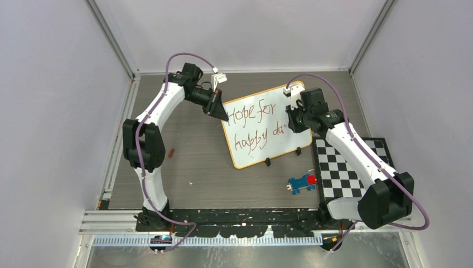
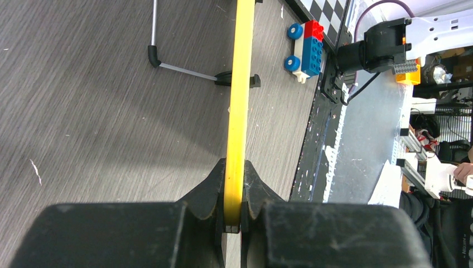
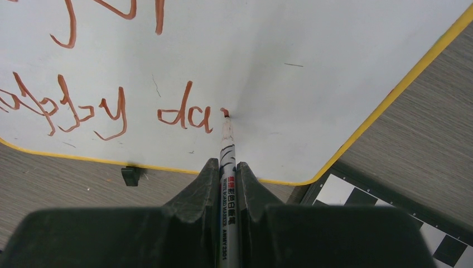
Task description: Write a sentence on the whiteboard
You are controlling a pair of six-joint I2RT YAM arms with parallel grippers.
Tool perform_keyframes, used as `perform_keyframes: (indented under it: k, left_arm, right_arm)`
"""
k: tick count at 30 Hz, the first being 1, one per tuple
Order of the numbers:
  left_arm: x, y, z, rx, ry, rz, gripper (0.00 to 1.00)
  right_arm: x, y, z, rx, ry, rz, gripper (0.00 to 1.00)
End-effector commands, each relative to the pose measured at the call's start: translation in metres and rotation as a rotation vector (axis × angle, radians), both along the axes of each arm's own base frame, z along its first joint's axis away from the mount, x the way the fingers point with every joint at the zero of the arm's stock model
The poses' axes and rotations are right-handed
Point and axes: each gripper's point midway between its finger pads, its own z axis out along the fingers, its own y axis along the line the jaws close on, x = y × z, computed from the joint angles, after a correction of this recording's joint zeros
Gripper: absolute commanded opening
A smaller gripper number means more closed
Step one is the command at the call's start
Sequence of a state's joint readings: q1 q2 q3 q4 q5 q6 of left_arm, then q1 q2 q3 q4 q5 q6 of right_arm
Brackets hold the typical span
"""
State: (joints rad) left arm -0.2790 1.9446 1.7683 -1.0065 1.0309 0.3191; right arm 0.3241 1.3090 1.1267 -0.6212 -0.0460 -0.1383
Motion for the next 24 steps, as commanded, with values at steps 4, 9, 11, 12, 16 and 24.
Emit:
perform_keyframes:
  k: [4,9,11,12,16,24]
  left_arm:
    - [0.01,0.009,-0.003,0.056,-0.092,0.015,0.0]
    - [0.009,0.008,-0.004,0.054,-0.09,0.014,0.0]
    - [0.01,0.009,-0.003,0.054,-0.092,0.015,0.0]
    - [0.01,0.009,-0.003,0.055,-0.091,0.015,0.0]
    - [0.009,0.009,-0.003,0.056,-0.093,0.014,0.0]
    - [0.009,0.009,-0.004,0.058,-0.092,0.015,0.0]
  right_arm:
    - [0.0,-0.004,-0.004,-0.006,-0.022,-0.002,0.0]
    - [0.008,-0.007,0.008,-0.019,-0.056,-0.011,0.0]
    - [0.012,-0.008,0.014,-0.021,-0.069,-0.015,0.0]
    - [0.014,-0.009,0.018,-0.02,-0.078,-0.017,0.0]
    - [0.02,-0.009,0.026,-0.02,-0.097,-0.022,0.0]
    - [0.022,-0.009,0.027,-0.019,-0.094,-0.02,0.0]
